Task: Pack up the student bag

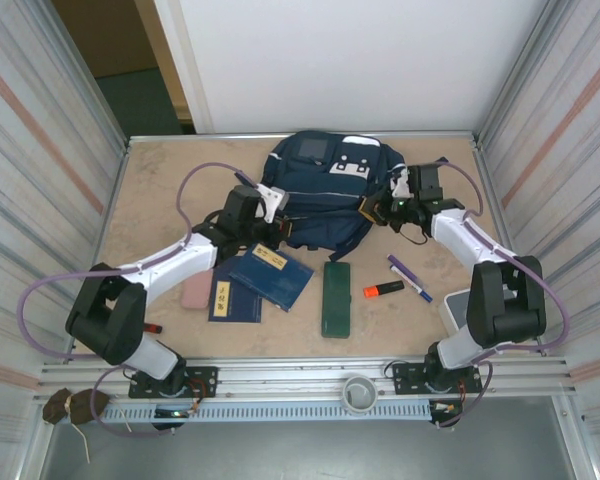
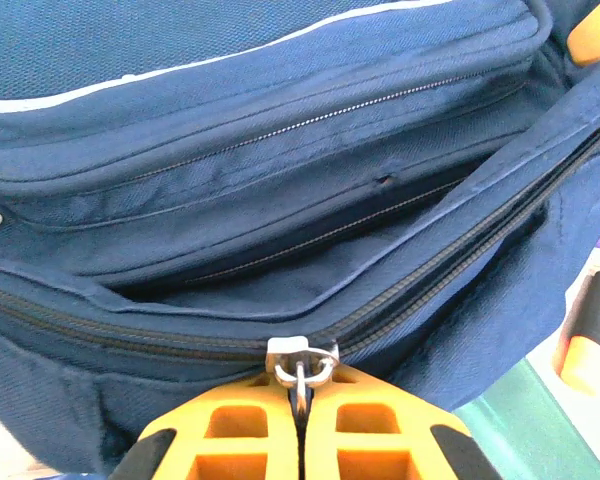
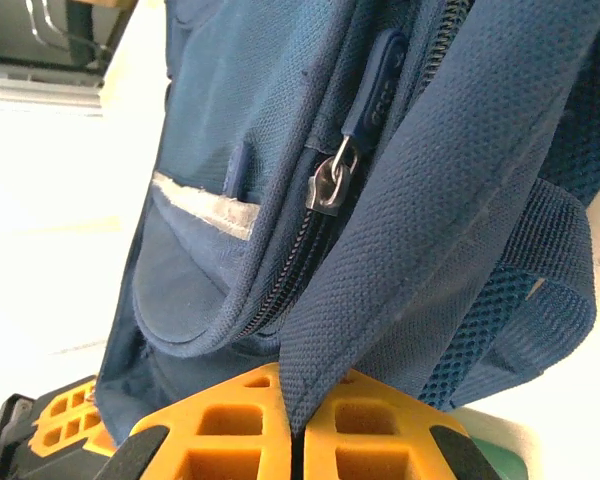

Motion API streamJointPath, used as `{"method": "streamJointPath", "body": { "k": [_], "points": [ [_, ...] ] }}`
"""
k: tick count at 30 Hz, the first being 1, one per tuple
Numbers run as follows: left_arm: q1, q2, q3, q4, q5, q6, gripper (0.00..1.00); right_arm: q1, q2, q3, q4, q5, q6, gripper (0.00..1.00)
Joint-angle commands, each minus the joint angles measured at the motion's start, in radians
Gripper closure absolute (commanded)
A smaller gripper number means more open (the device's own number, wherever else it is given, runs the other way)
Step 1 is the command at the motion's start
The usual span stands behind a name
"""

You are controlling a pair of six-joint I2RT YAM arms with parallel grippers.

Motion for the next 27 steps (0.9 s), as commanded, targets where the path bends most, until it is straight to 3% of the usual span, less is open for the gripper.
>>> {"method": "streamJointPath", "body": {
  "k": [1, 6, 9, 14, 20, 27],
  "points": [
    [0.028, -0.06, 0.005, -0.052, 0.01, 0.021, 1.0, -0.079, 0.018, 0.055, -0.033, 0.008, -0.091, 0.94],
    [-0.06, -0.093, 0.034, 0.009, 0.133, -0.046, 1.0, -0.091, 0.051, 0.117, -0.056, -0.002, -0.095, 0.89],
    [-0.137, -0.061, 0.084, 0.044, 0.156, -0.08, 1.0, -0.092, 0.068, 0.173, -0.099, 0.01, -0.105, 0.8],
    [-0.206, 0.015, 0.169, 0.062, 0.094, -0.123, 1.0, -0.101, -0.007, 0.192, -0.221, 0.125, -0.154, 0.45],
    [-0.226, 0.083, 0.22, 0.069, 0.064, -0.146, 1.0, -0.099, -0.238, 0.006, -0.248, 0.191, -0.128, 0.1],
    [-0.245, 0.105, 0.214, 0.099, 0.084, -0.141, 1.0, 0.007, -0.367, -0.207, -0.079, 0.18, 0.078, 0.02]
  ]
}}
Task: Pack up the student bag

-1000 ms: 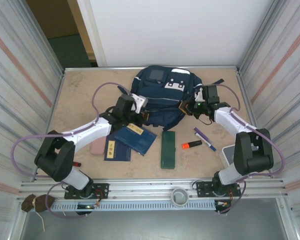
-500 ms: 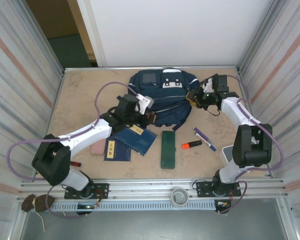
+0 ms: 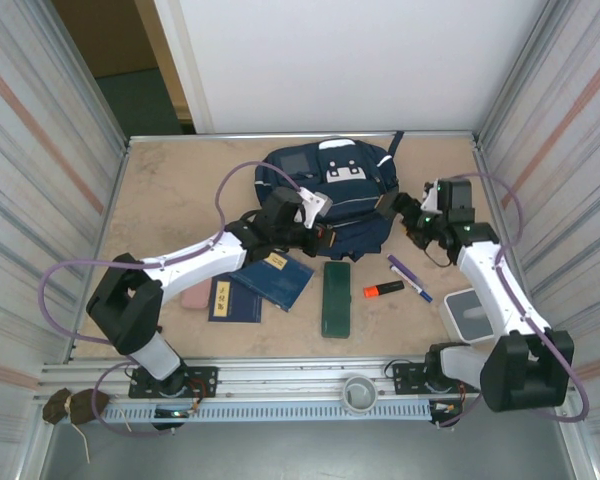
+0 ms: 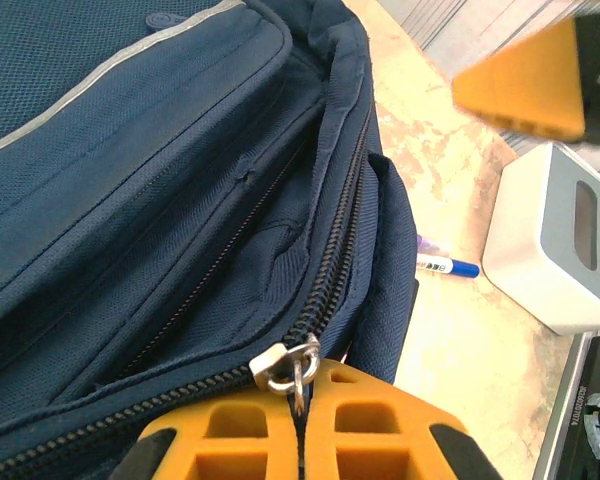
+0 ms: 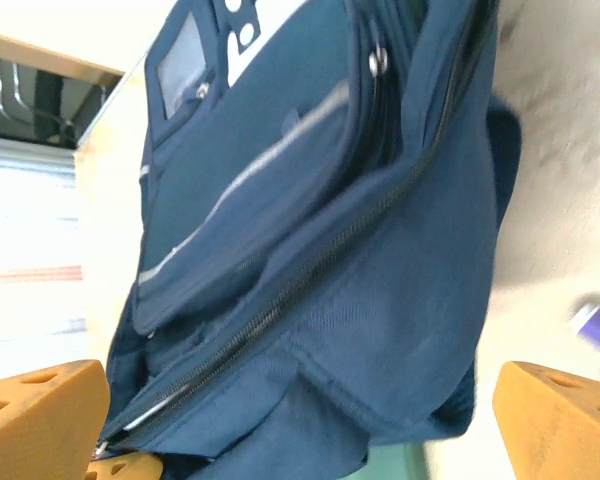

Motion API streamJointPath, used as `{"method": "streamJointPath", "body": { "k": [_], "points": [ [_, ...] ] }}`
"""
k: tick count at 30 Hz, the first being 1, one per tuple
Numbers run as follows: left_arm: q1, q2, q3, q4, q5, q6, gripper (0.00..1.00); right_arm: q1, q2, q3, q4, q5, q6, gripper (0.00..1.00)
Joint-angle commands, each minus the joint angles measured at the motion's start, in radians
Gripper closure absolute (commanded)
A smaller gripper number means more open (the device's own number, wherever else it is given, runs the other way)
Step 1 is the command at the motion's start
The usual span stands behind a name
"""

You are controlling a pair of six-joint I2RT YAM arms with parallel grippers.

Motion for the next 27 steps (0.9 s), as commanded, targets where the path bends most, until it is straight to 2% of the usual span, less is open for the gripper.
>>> {"method": "streamJointPath", "body": {
  "k": [1, 4, 10, 13, 15, 17, 23, 25, 27],
  "points": [
    [-0.018, -0.006, 0.042, 0.098, 0.008, 0.007, 1.0, 0.07, 0.01, -0.059, 0.112, 0.031, 0.133, 0.02],
    [-0.032, -0.004, 0.042, 0.094, 0.016, 0.025, 1.0, 0.12, 0.05, -0.068, 0.207, 0.063, 0.187, 0.02],
    [-0.055, -0.006, 0.022, 0.091, 0.021, 0.056, 1.0, 0.135, 0.137, -0.006, 0.226, 0.145, 0.177, 0.08],
    [-0.058, -0.005, 0.014, 0.102, 0.041, 0.062, 1.0, 0.132, 0.175, 0.004, 0.222, 0.171, 0.154, 0.22],
    [-0.058, -0.002, 0.009, 0.108, 0.056, 0.067, 1.0, 0.133, 0.197, 0.013, 0.22, 0.179, 0.134, 0.43],
    [-0.058, -0.003, 0.003, 0.11, 0.06, 0.072, 1.0, 0.129, 0.209, 0.019, 0.21, 0.195, 0.107, 0.58],
    [-0.044, -0.034, -0.03, 0.097, 0.025, 0.088, 1.0, 0.053, 0.218, 0.016, 0.194, 0.173, 0.041, 0.95],
    [-0.026, -0.056, -0.054, 0.095, 0.024, 0.087, 1.0, 0.019, 0.222, 0.02, 0.189, 0.144, 0.02, 1.0],
    [-0.002, -0.085, -0.086, 0.092, 0.024, 0.09, 1.0, -0.009, 0.23, 0.04, 0.162, 0.125, -0.017, 1.0]
  ]
}}
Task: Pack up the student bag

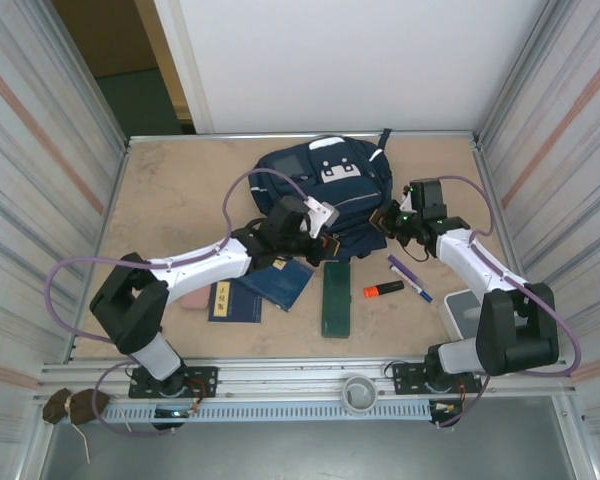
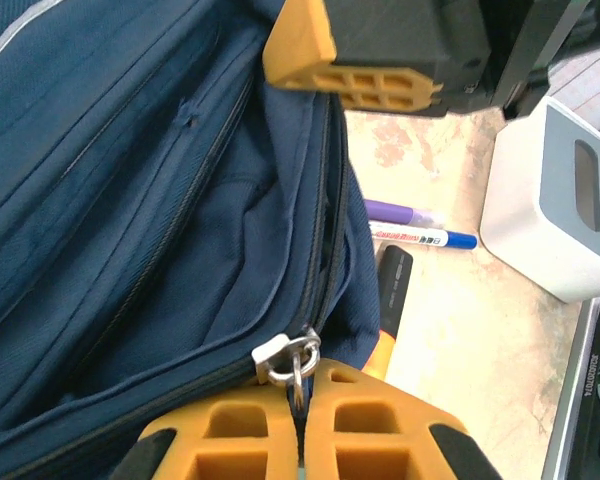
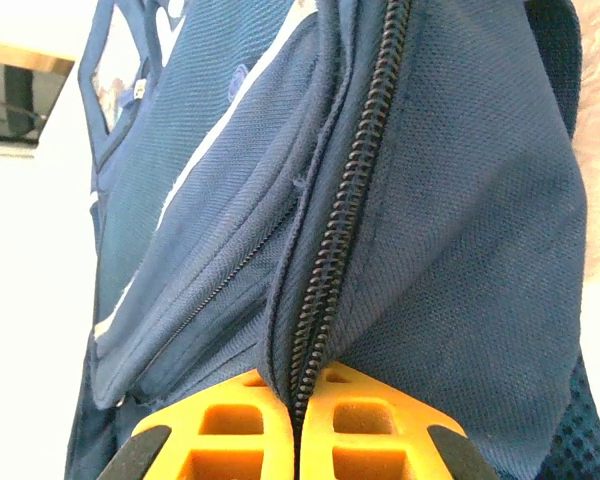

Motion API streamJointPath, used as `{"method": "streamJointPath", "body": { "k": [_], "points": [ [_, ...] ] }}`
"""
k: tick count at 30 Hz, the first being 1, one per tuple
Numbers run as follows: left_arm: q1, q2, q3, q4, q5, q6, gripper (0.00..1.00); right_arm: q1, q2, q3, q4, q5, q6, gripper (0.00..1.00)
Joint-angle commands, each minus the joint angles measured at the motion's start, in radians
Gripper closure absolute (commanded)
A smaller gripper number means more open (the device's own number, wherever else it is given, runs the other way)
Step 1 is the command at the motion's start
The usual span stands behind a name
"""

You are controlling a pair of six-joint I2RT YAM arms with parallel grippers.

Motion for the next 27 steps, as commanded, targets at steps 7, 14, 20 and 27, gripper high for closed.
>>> {"method": "streamJointPath", "body": {
  "k": [7, 14, 20, 27],
  "points": [
    [0.154, -0.189, -0.154, 0.008, 0.014, 0.054, 1.0, -0.145, 0.082, 0.148, -0.116, -0.001, -0.211, 1.0],
    [0.212, -0.191, -0.158, -0.015, 0.064, 0.05, 1.0, -0.127, 0.209, 0.296, -0.167, -0.08, -0.238, 1.0],
    [0.124, -0.138, -0.051, 0.016, 0.069, 0.009, 1.0, -0.119, 0.22, 0.388, -0.27, -0.035, -0.264, 0.59],
    [0.053, -0.059, 0.034, 0.043, 0.018, -0.023, 1.0, -0.133, -0.044, 0.168, -0.306, 0.019, -0.219, 0.1]
  ]
}}
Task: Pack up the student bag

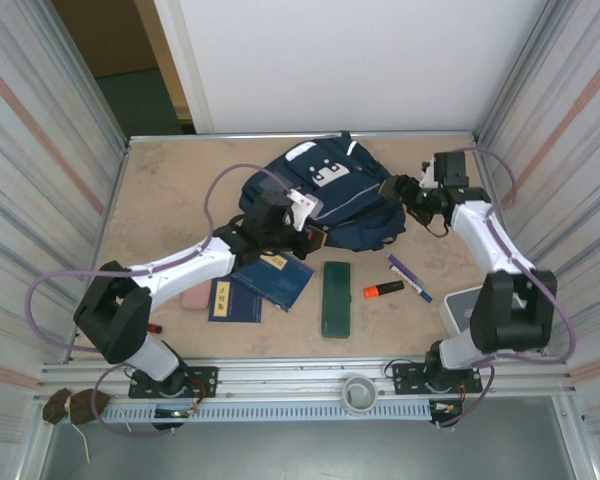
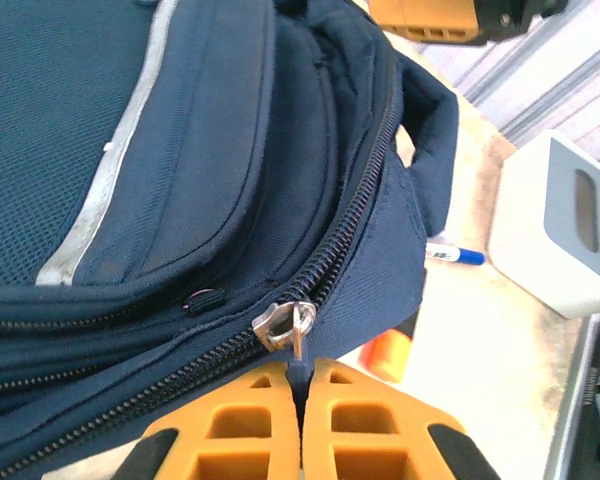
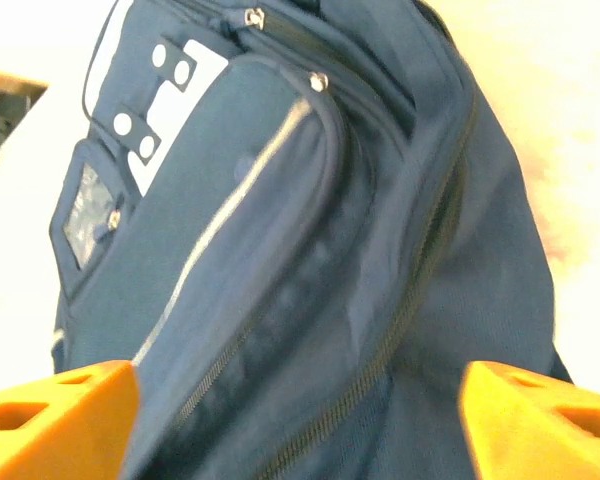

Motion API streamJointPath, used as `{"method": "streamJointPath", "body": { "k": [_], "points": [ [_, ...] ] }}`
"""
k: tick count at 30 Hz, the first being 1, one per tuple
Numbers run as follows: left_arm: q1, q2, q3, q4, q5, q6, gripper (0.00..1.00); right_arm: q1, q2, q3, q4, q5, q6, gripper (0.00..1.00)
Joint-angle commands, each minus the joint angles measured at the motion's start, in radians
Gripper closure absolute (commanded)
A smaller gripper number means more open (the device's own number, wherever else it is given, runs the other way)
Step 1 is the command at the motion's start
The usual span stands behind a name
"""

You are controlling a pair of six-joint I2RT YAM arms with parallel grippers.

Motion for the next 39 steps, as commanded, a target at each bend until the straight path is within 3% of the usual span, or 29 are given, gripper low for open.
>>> {"method": "streamJointPath", "body": {
  "k": [1, 6, 13, 15, 18, 19, 26, 32, 39],
  "points": [
    [-0.012, 0.029, 0.063, 0.069, -0.009, -0.03, 1.0, -0.001, -0.149, -0.117, -0.054, 0.019, 0.03, 0.07],
    [-0.028, 0.065, 0.087, 0.077, 0.003, -0.033, 1.0, 0.015, -0.288, -0.288, 0.062, -0.022, 0.177, 0.02],
    [-0.038, 0.074, 0.082, 0.088, 0.018, -0.037, 1.0, 0.138, -0.193, -0.329, 0.239, 0.021, 0.297, 0.09],
    [-0.039, 0.066, 0.075, 0.089, 0.018, -0.035, 1.0, 0.151, -0.17, -0.335, 0.269, 0.041, 0.317, 0.23],
    [-0.037, 0.044, 0.049, 0.096, 0.006, -0.027, 1.0, 0.134, -0.177, -0.35, 0.285, 0.076, 0.314, 0.57],
    [-0.033, 0.038, 0.04, 0.097, 0.005, -0.027, 1.0, 0.127, -0.183, -0.351, 0.284, 0.085, 0.305, 0.64],
    [0.07, -0.052, -0.098, 0.075, 0.007, 0.018, 1.0, 0.03, -0.2, -0.323, 0.255, 0.032, 0.228, 0.95],
    [0.24, -0.099, -0.206, 0.058, -0.016, 0.013, 1.0, 0.008, -0.177, -0.276, 0.25, -0.03, 0.191, 0.99],
    [0.358, -0.024, -0.161, -0.011, -0.173, -0.032, 0.97, 0.086, -0.128, -0.242, 0.285, -0.038, 0.206, 0.98]
  ]
}}
